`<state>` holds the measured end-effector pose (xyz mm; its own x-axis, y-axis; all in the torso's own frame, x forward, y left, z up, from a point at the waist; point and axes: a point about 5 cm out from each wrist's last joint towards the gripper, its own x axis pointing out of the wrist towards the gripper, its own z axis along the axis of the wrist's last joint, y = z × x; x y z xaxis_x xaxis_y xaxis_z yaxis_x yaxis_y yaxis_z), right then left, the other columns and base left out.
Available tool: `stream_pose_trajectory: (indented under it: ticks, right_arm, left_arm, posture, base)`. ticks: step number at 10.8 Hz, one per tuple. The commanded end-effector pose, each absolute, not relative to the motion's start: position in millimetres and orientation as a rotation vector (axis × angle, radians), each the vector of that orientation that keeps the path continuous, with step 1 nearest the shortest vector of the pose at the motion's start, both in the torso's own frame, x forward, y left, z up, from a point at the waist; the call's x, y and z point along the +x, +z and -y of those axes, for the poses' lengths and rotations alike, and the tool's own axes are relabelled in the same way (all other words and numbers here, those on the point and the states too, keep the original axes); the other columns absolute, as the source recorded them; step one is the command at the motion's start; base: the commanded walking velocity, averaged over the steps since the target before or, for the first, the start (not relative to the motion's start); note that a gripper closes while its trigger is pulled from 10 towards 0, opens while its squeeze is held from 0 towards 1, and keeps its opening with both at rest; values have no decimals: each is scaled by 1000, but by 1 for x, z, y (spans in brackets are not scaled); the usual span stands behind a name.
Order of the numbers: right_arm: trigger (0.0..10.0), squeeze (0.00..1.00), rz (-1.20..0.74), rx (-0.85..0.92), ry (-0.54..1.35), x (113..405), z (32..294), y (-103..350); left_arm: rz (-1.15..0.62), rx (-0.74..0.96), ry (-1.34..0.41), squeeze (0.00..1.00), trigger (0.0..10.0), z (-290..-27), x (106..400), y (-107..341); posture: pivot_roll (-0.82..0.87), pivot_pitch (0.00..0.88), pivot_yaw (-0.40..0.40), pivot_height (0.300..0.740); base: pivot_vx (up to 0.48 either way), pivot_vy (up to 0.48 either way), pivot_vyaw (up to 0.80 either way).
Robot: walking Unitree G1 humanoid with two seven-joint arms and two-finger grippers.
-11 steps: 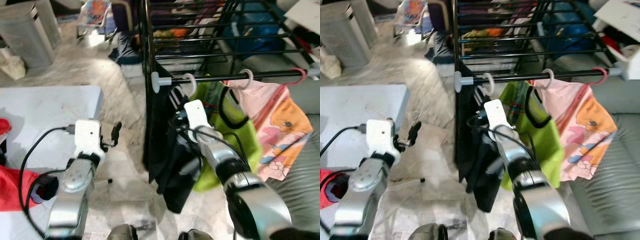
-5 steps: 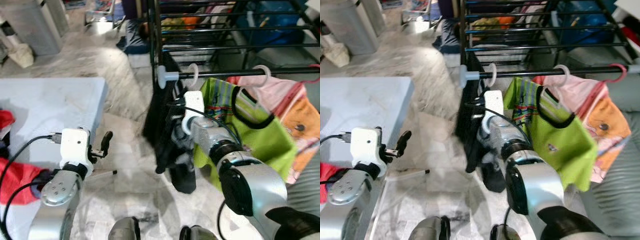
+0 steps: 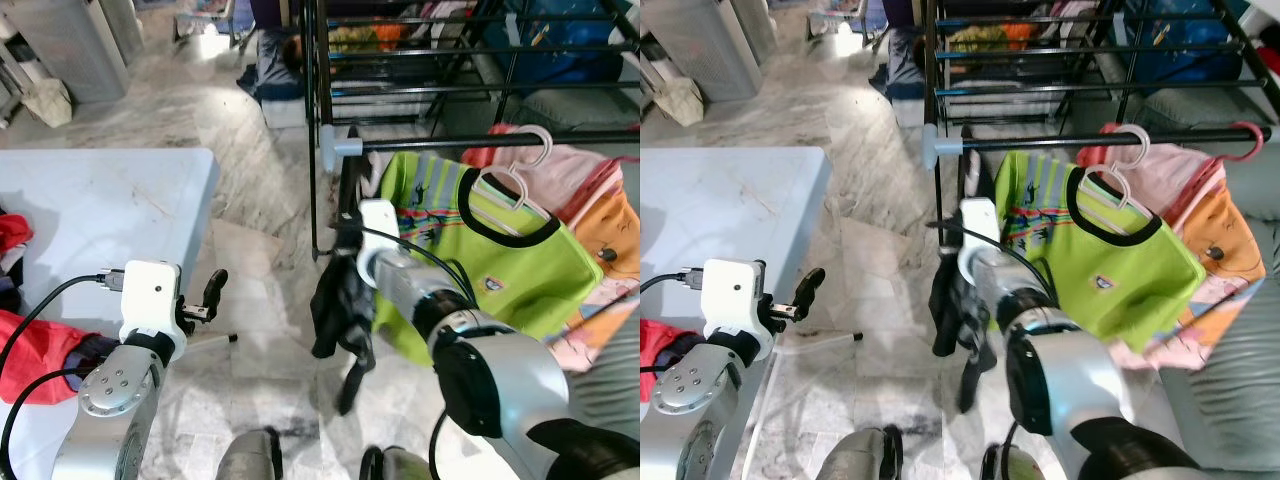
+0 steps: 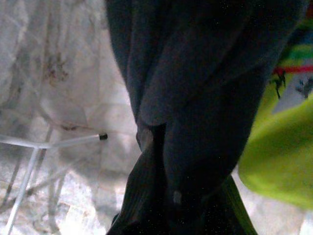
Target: Hang hanger
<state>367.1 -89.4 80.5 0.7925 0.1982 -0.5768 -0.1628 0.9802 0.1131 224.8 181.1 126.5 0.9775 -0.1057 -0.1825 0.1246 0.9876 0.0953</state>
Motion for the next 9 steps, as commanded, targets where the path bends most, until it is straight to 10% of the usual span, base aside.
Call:
stream_pose_trajectory:
  ticks: [1, 9]
  right_arm:
    - [10000, 0, -580, 67, 189, 373, 90, 90]
    - [10000, 0, -279, -171, 348, 370, 116, 102]
  left_arm:
    - [-171, 110, -117, 0, 10000, -180, 224, 130]
    - [-136, 77, -120, 0, 10000, -183, 225, 126]
  posture:
    - [216, 161, 34, 740]
    - [124, 105, 13, 740]
  base:
    - [0, 0, 0]
    - [0, 0, 0]
